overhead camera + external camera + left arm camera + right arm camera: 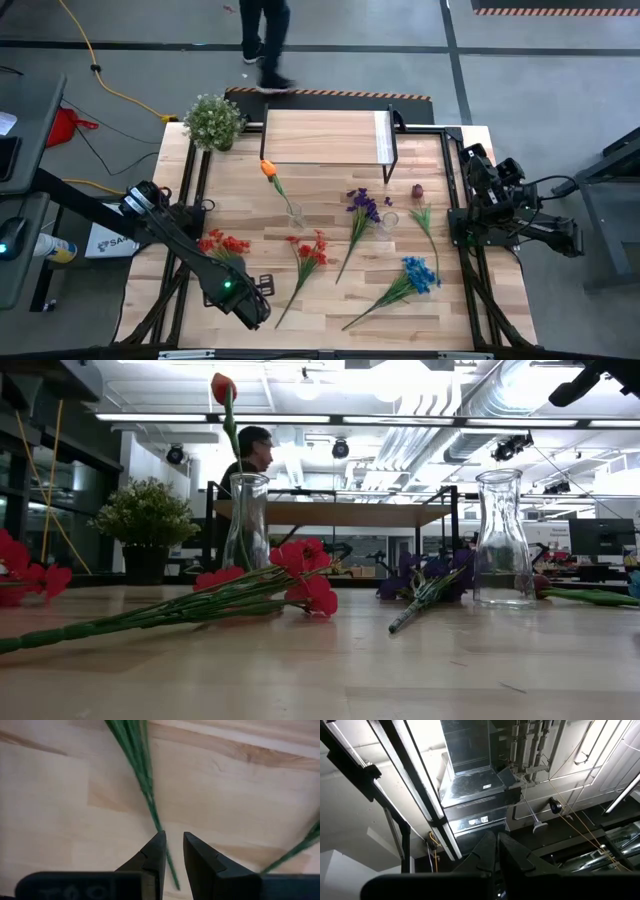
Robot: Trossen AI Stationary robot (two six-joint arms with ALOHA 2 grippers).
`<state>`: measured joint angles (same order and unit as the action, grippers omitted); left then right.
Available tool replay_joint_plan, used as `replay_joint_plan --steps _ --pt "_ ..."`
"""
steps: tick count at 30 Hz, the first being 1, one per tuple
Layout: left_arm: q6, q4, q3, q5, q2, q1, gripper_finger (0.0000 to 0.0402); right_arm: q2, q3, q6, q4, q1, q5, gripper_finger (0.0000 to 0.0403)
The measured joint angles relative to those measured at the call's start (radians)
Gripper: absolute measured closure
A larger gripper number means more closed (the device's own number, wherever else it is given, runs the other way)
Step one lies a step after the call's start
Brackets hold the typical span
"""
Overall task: Pick and place flowers into a vace then onto a shelf
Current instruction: Put the left orange flowers into the left transparent vase
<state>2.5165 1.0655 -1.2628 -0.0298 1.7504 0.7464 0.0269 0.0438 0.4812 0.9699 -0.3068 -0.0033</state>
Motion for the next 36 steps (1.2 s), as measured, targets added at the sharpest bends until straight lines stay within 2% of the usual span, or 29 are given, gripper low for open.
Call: replay_joint_plan --steps 6,15,20,24,36 --pt "0.0 -0.058 0.036 0.024 0.0 0.0 0.0285 0.0 0.0 0.008 0.0 0.0 0.0 0.0391" --pt "-0.001 -0.03 0.037 0.046 0.0 0.0 0.0192 0.0 0.0 0.007 0.0 0.0 0.003 0.0391" --pt "-0.003 -0.009 0.05 0.049 -0.001 0.0 0.016 0.0 0.0 0.005 0.0 0.0 0.004 0.0391" --pt "-0.004 -0.045 0.094 0.063 -0.001 0.0 0.0158 0.0 0.0 0.007 0.0 0.0 0.004 0.0391" --pt "-0.007 -0.198 0.226 0.065 -0.001 -0.001 0.0186 0.0 0.0 -0.006 0.0 0.0 0.004 0.0391"
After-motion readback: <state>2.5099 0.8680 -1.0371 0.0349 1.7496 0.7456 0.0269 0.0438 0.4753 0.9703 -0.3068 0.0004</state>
